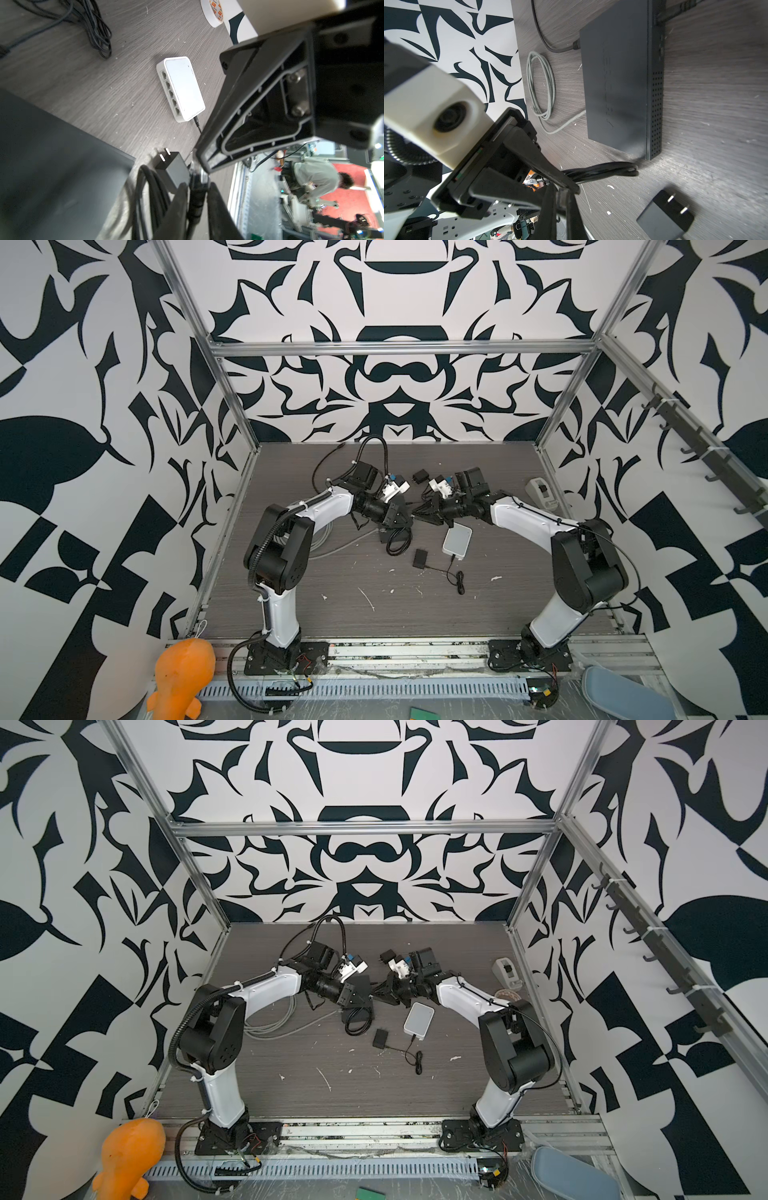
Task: Insert the plug into the switch port
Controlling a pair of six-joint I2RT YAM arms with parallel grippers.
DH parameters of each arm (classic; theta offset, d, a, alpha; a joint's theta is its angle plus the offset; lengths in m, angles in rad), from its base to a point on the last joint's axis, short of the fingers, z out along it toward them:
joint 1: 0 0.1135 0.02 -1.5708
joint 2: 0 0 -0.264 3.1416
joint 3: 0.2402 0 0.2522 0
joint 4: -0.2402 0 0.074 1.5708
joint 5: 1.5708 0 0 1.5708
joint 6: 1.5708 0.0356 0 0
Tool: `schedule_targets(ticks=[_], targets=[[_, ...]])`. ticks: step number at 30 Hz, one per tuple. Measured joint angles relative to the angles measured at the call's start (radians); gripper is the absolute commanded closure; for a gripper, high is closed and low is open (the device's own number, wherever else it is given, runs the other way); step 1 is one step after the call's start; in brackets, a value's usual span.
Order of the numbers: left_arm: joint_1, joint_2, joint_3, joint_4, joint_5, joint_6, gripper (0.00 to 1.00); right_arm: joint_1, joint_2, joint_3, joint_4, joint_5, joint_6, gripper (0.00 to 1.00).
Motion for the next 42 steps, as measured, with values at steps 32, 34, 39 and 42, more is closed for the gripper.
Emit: schedule_targets(ticks=[32,34,39,42], targets=[[-0.008,0.000,0.056,-0.156,-0.104,0.125,0.93,-0.013,-0.031,-0.005,-0.053,0.023,-0.186,0.62],[-0.011,0.000,0.057,-0.157,-0.105,0.127,0.93,-0.006,-0.013,0.000,-0.052,0.023,-0.185,0.62],[-0.024,0.000,0.057,-0.160,-0.120,0.130,0.93,0.014,0.014,0.007,-0.029,0.021,-0.166,0.64],[-0.029,0.000,0.058,-0.160,-0.124,0.130,0.93,0.019,0.018,0.007,-0.017,0.018,-0.157,0.71]])
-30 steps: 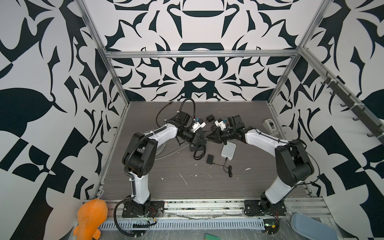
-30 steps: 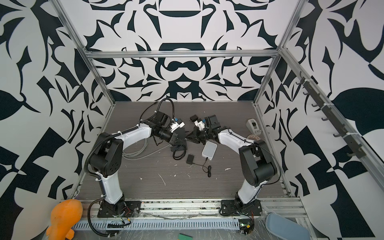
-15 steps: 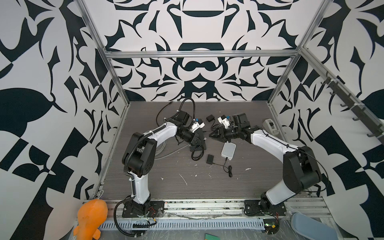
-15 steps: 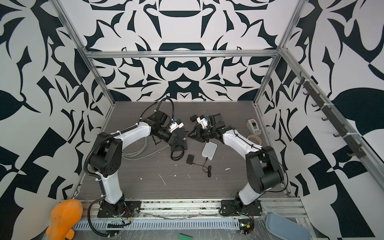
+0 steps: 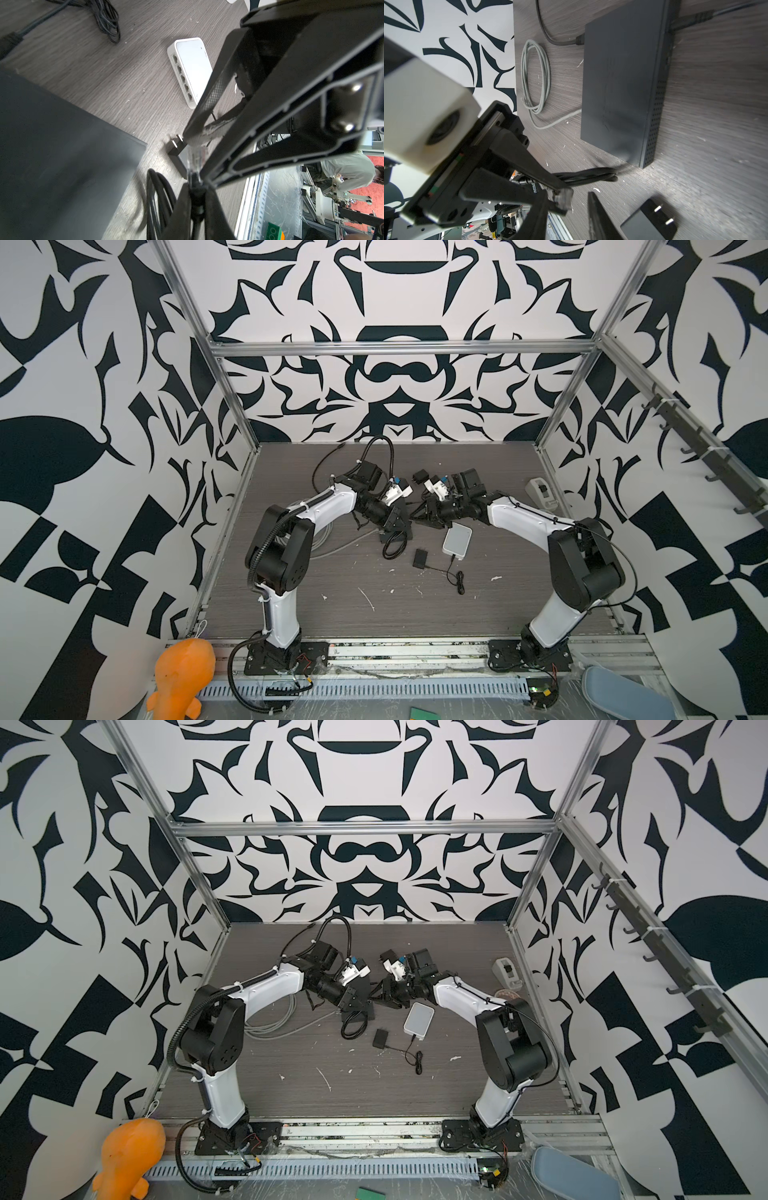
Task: Insert the plug into the switch port
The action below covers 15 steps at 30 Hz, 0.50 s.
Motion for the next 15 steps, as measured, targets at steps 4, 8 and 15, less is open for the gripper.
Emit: schedule_targets(ticks=[4,8,15], targets=[[-0.002,0.000,0.001,0.000,-0.001,0.000,0.94,0.000,0.000,0.000,0.010,-0.006,0.003,0.82],[-0.002,0.000,0.006,0.001,0.003,0.000,0.94,0.000,0.000,0.000,0.008,-0.007,0.008,0.91],[-0.002,0.000,0.007,0.001,-0.003,-0.003,0.73,-0.003,0.000,-0.013,0.022,-0.018,0.014,0.97]])
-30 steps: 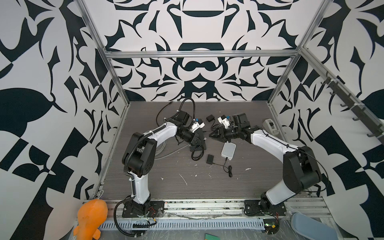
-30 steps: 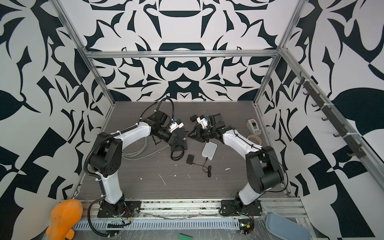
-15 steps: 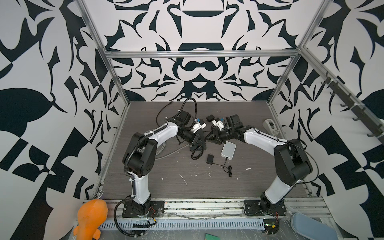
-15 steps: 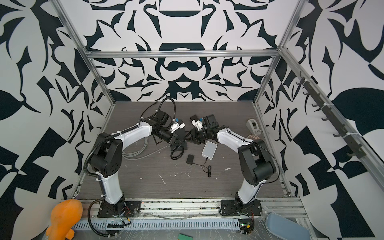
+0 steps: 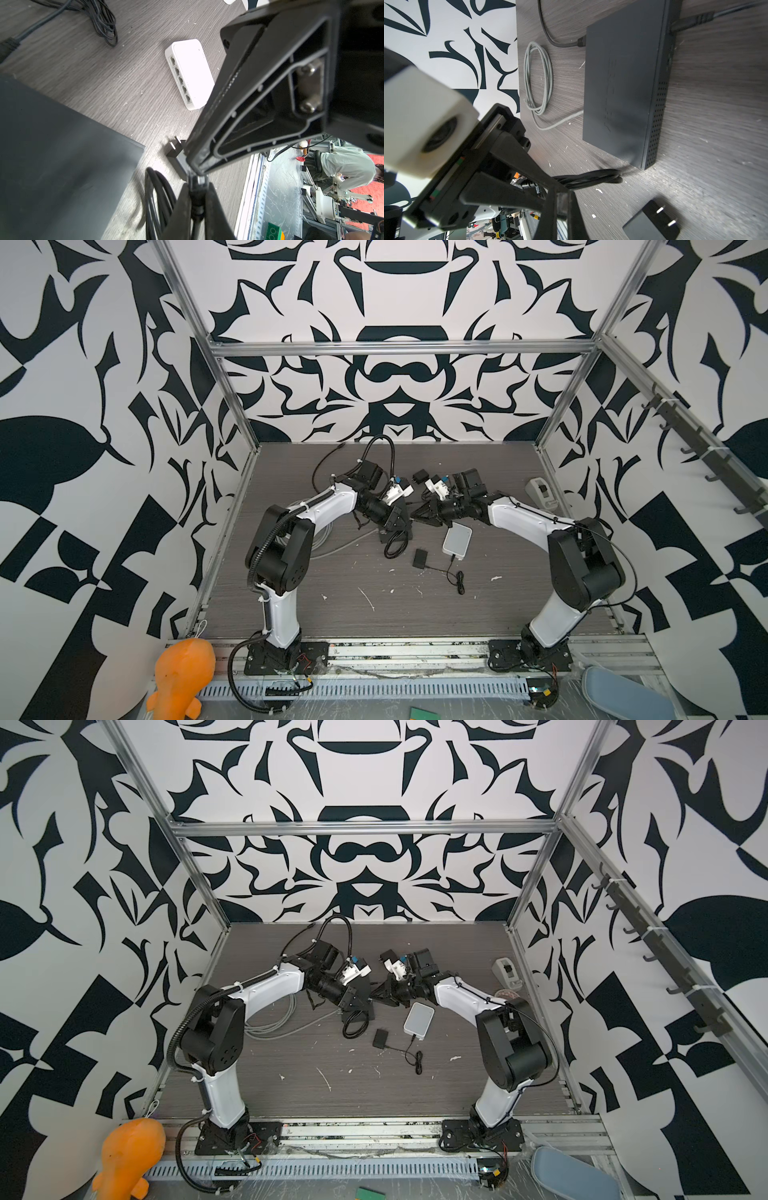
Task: Insert the plug into the switch port
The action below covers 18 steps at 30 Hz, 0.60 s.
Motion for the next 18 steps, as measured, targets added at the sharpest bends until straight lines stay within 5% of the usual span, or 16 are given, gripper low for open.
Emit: schedule_targets(ticks=[11,18], targets=[[-0.019,-0.002,-0.054,0.135,-0.059,-0.100,0.62,-0.021,-0.050,-0.126,0.119,0.016,0.220,1.00],[-0.027,-0.006,-0.077,0.188,-0.070,-0.122,0.73,-0.026,-0.050,-0.142,0.150,0.041,0.328,1.00]])
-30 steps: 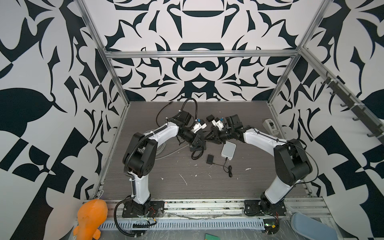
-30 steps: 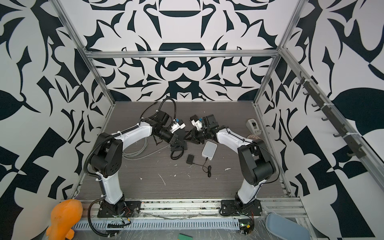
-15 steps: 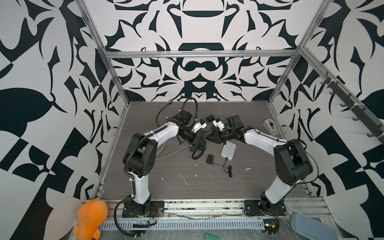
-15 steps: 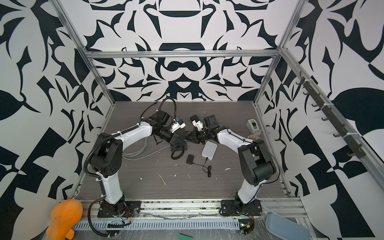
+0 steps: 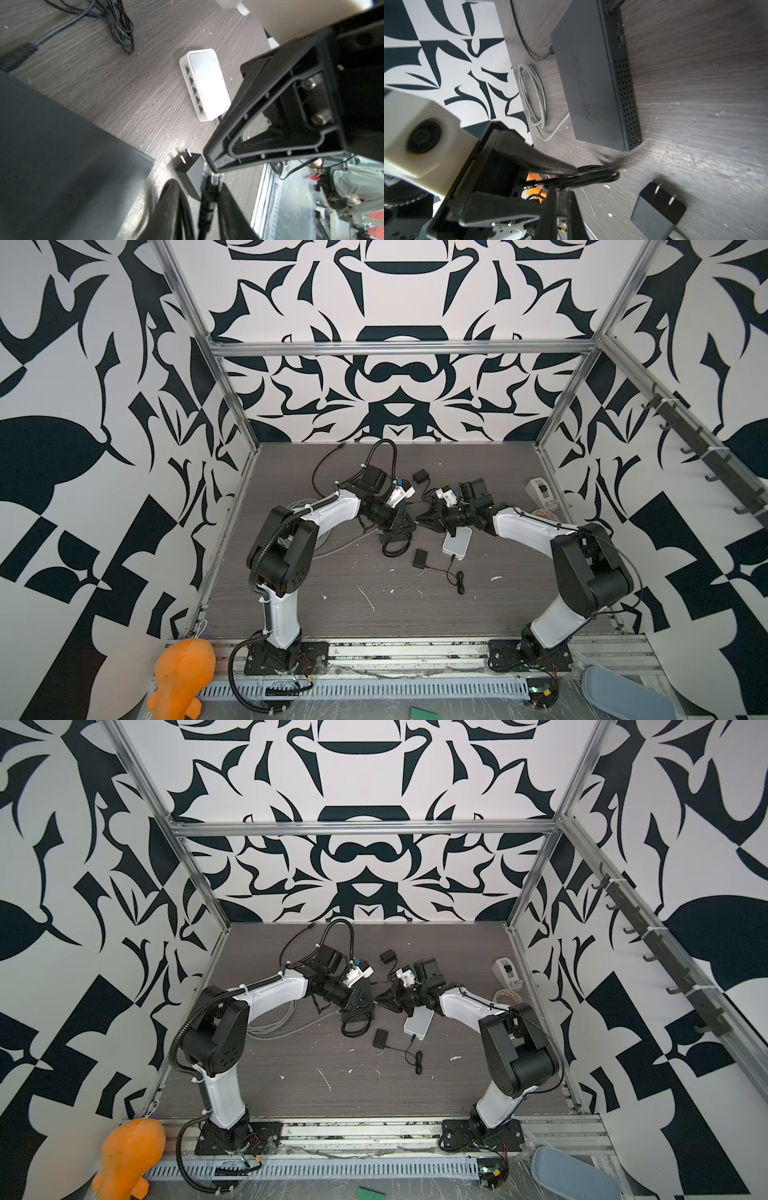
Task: Insert the plug into the switch port
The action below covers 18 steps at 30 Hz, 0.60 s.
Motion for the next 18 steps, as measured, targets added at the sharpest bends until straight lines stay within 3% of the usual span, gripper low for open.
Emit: schedule_targets(ticks=[3,11,18], targets=[[-0.001,-0.006,-0.009,0.010,0.000,-0.006,0.74,-0.002,0.000,-0.005,0.010,0.004,0.026,1.00],[-0.009,-0.011,-0.025,0.033,0.012,-0.001,0.96,-0.005,0.000,-0.021,0.027,0.014,0.074,1.00],[-0.009,-0.011,-0.023,0.031,0.009,0.004,0.98,-0.008,0.000,-0.022,0.025,0.015,0.076,1.00]])
